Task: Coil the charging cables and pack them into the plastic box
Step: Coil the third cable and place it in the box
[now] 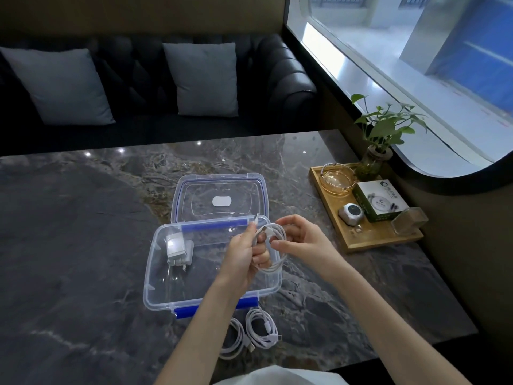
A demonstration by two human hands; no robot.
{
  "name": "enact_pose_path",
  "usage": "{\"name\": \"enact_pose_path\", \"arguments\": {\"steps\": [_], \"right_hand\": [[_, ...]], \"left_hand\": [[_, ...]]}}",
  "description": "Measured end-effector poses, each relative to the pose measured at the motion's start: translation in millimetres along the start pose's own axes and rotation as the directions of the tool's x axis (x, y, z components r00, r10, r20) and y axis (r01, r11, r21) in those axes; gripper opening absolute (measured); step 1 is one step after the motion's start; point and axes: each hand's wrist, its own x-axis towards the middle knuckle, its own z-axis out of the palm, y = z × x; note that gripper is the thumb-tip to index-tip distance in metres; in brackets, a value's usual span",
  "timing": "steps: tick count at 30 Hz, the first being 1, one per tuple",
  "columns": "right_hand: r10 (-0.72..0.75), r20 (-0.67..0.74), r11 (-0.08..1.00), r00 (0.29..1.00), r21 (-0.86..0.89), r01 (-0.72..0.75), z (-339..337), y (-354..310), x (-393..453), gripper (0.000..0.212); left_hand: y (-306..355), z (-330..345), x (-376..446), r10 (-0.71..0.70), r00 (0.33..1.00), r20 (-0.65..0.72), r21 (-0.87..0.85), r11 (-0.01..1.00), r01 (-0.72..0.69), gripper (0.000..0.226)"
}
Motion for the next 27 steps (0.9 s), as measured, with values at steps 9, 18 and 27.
{"name": "enact_pose_path", "arguments": {"steps": [9, 18, 27], "right_hand": [[-0.269, -0.219, 0.963, 0.938, -0.035, 0.268, 15.4, 5.2, 2.5, 0.024], [-0.003, -0.069, 0.993, 0.998, -0.122, -0.005, 2.8, -0.8, 3.5, 0.030], [-0.001, -0.151, 0.996, 0.989, -0.090, -0.013, 2.1, 4.1, 0.6, 0.013]], "left_hand": [[-3.7, 7.9, -0.1, 0.031, 0.999, -0.018, 0.063, 0.998, -0.029, 0.046], [-3.9, 1.3, -6.8, -0.074, 0.993, -0.089, 0.025, 0.997, 0.077, 0.045], [-1.7, -7.3, -11.0, 0.142, 0.977, -0.159, 0.249, 0.963, -0.099, 0.027]]}}
